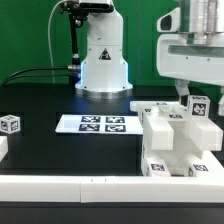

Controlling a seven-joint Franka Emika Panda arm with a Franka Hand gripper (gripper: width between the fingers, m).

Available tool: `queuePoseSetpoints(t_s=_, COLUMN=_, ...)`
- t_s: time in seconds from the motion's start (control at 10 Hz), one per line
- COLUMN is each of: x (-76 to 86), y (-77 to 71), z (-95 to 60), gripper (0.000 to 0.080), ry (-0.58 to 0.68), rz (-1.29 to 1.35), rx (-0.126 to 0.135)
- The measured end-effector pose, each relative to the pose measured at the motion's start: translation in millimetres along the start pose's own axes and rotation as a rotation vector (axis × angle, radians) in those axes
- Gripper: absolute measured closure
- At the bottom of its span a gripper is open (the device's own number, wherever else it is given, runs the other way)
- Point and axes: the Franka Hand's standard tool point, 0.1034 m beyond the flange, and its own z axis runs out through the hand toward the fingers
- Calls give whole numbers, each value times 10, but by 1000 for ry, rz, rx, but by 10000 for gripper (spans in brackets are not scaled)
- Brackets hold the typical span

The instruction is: Assemble chair

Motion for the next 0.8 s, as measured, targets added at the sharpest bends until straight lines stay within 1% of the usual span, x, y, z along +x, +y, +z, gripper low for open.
queuePoseSetpoints(t_s=0.2, x=12, y=3, z=1, gripper=151, ry=1, rz=-155, rx=-1)
queuePoseSetpoints(t_s=0.3, x=66, y=-7, z=-18, gripper=151, ry=6, rz=-390, rx=2)
queuePoseSetpoints(t_s=0.4, x=92, y=1, z=-19, gripper=151, ry=8, rz=-464, rx=0)
queuePoseSetpoints(t_s=0.5, x=82, y=3, z=-12, gripper=151, ry=6, rz=-446, rx=0)
queuePoseSetpoints(t_s=0.6, x=82, y=4, z=-11, gripper=264, ry=7, rz=-422, rx=0)
queuePoseSetpoints(t_s=0.7, x=86, y=5, z=-11, gripper=264, ry=7, rz=-425, rx=-1)
queuePoseSetpoints(t_s=0.8, x=81, y=5, z=-8, gripper=447, ry=4, rz=-361, rx=1)
